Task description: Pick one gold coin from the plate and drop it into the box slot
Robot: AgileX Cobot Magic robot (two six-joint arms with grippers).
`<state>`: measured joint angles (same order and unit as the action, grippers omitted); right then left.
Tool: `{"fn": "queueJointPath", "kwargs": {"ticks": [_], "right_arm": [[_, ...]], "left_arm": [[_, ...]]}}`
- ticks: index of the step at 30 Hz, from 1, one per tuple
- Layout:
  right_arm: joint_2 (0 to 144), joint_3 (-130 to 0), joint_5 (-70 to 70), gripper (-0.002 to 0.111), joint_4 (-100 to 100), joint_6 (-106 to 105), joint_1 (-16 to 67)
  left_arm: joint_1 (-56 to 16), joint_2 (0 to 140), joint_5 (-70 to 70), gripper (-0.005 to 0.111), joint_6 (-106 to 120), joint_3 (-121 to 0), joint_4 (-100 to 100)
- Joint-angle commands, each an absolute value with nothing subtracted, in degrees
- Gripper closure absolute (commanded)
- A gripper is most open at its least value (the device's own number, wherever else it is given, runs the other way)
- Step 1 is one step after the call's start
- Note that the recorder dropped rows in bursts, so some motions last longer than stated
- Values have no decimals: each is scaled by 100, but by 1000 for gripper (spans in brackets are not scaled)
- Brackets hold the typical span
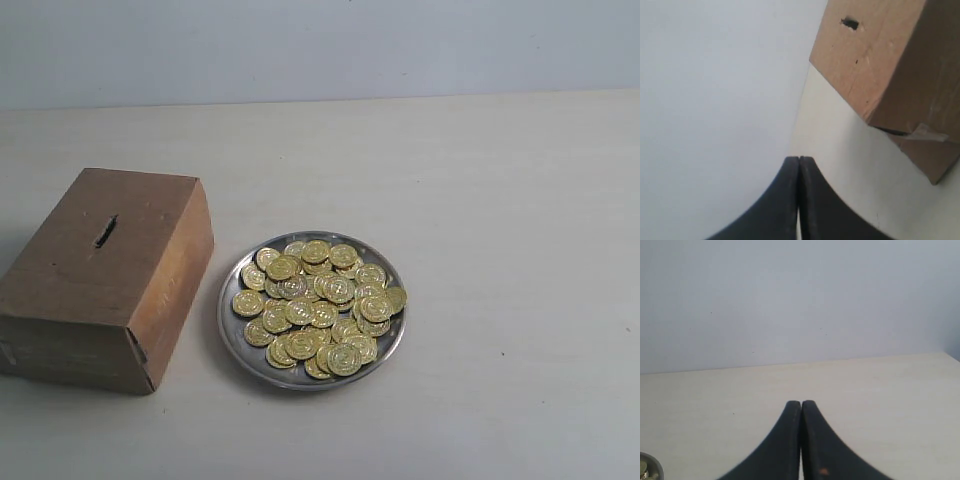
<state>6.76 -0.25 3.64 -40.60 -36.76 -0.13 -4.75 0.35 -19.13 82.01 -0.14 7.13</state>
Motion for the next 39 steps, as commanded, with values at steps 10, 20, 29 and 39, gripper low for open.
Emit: {"fn": "queueJointPath", "kwargs": {"ticks": [10,20,29,39], "right_arm": [[657,0,339,108,-4061,-3674,-46],[657,0,339,108,-4061,-3674,-46],[657,0,339,108,-4061,-3674,-46],[657,0,339,108,-4061,-3674,-46]], "left_arm": [[-226,0,-2073,107,8087,0,1477],[-226,0,-1738,107,1216,0,1024],[-226,0,-1730,107,-390,0,603],[-226,0,-2056,107,-238,0,304]]}}
